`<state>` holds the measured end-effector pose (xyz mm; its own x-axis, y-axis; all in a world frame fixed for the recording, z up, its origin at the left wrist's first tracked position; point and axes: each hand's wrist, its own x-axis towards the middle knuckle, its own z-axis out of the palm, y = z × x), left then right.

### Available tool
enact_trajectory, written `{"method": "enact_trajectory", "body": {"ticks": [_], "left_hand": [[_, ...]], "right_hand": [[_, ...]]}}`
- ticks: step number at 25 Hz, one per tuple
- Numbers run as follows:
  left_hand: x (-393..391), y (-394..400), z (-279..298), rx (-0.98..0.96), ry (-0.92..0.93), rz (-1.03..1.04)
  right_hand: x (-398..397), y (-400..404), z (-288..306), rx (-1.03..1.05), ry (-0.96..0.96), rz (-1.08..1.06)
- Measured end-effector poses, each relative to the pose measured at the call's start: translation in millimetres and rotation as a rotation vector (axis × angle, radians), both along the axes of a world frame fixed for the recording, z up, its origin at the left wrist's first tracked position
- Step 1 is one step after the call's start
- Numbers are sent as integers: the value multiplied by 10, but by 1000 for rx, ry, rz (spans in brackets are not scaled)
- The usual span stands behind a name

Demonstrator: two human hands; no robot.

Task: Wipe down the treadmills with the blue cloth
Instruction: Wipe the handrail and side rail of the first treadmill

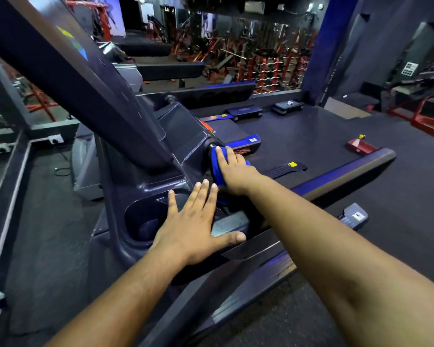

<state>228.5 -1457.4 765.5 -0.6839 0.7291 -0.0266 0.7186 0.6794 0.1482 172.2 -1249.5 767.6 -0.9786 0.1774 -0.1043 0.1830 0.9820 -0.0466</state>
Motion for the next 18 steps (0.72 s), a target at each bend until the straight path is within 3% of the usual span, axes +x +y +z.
{"method": "enact_trajectory", "body": {"ticks": [5,10,18], "left_hand": [[14,-2,1,-18,27,53],[-1,81,24,-60,-26,96],[41,50,0,-40,3,150]], "right_hand": [[179,459,-5,-163,-68,131],[-154,197,-59,17,61,148],[125,430,-64,-67,-27,170]]}}
